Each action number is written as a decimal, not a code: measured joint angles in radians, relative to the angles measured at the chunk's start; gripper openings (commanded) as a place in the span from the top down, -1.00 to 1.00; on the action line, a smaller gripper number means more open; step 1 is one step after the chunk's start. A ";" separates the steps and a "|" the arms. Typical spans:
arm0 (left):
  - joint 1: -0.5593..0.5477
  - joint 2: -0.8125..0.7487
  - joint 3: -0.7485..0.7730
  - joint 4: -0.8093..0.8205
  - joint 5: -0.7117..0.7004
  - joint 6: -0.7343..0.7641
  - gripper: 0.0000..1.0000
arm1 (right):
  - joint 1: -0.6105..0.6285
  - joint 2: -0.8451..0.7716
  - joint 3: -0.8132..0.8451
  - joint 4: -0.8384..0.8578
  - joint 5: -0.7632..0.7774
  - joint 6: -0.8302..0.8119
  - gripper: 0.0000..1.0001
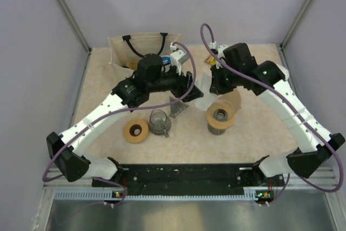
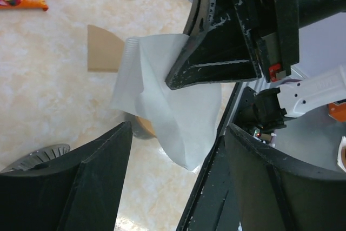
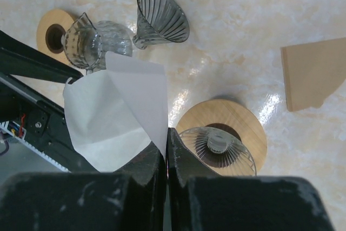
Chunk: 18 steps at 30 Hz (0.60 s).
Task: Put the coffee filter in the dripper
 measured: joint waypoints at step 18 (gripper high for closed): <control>0.000 0.054 0.001 0.002 0.007 -0.063 0.91 | 0.000 -0.001 -0.005 0.017 0.012 -0.003 1.00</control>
